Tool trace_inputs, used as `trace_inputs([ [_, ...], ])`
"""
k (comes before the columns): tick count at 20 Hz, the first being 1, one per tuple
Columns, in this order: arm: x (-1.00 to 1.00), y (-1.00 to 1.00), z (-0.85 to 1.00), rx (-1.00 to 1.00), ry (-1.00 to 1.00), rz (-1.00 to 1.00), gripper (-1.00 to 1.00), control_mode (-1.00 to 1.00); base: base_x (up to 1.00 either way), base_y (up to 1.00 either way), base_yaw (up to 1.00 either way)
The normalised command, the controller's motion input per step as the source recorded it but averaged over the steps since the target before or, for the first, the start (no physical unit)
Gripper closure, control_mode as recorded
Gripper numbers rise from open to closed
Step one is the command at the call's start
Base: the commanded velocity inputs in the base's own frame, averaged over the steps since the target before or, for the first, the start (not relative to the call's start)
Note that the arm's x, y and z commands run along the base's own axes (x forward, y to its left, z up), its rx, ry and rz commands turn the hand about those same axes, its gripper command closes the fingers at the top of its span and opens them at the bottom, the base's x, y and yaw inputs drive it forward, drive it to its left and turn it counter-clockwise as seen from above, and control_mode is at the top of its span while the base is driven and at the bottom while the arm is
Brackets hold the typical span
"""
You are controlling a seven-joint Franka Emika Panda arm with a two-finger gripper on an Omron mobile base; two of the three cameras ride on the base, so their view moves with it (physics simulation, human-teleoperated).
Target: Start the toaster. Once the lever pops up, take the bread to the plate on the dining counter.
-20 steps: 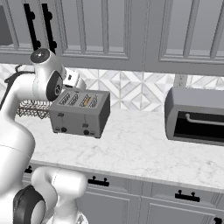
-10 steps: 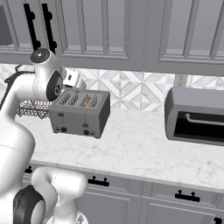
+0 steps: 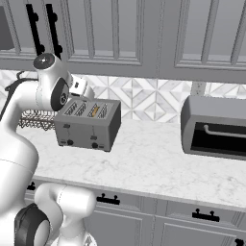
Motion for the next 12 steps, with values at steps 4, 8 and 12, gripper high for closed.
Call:
trace_inputs([
  [4,0.00,0.00,0.00,0.00,0.00,0.00,-1.00,-1.00,0.00,0.00,0.00],
  [8,0.00,0.00,0.00,0.00,0.00,0.00,-1.00,-1.00,0.00,0.00,0.00],
  [12,0.00,0.00,0.00,0.00,0.00,0.00,-1.00,-1.00,0.00,0.00,0.00],
])
